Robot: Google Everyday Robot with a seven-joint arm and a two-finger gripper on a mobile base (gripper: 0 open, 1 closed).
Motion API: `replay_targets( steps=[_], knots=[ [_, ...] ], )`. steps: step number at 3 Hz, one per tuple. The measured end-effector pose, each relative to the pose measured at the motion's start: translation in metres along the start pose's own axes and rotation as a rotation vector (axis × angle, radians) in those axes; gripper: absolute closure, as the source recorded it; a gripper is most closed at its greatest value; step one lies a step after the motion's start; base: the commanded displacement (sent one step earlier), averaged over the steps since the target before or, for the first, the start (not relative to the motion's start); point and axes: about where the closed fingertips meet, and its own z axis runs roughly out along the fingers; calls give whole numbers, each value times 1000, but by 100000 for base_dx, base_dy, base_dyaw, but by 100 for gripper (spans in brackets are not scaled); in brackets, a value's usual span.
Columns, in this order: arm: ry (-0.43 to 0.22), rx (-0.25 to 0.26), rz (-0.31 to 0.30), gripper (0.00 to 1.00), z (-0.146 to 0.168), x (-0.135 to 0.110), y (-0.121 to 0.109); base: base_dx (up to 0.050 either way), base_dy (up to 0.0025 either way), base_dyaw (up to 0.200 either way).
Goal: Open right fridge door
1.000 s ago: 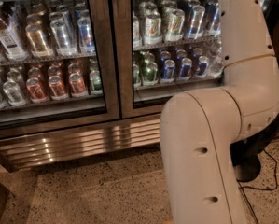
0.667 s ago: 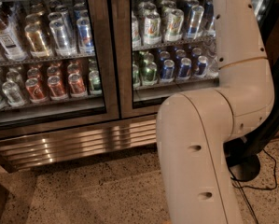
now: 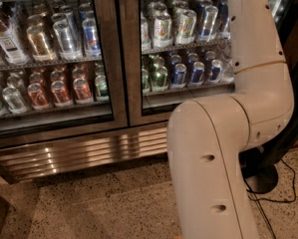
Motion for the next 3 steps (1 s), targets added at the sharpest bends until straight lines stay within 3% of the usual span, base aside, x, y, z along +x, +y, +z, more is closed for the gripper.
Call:
replay_targets(
  steps=[3],
  knots=[
    [-1,2,0,100,-1,2,-1,0,0,0]
  ],
)
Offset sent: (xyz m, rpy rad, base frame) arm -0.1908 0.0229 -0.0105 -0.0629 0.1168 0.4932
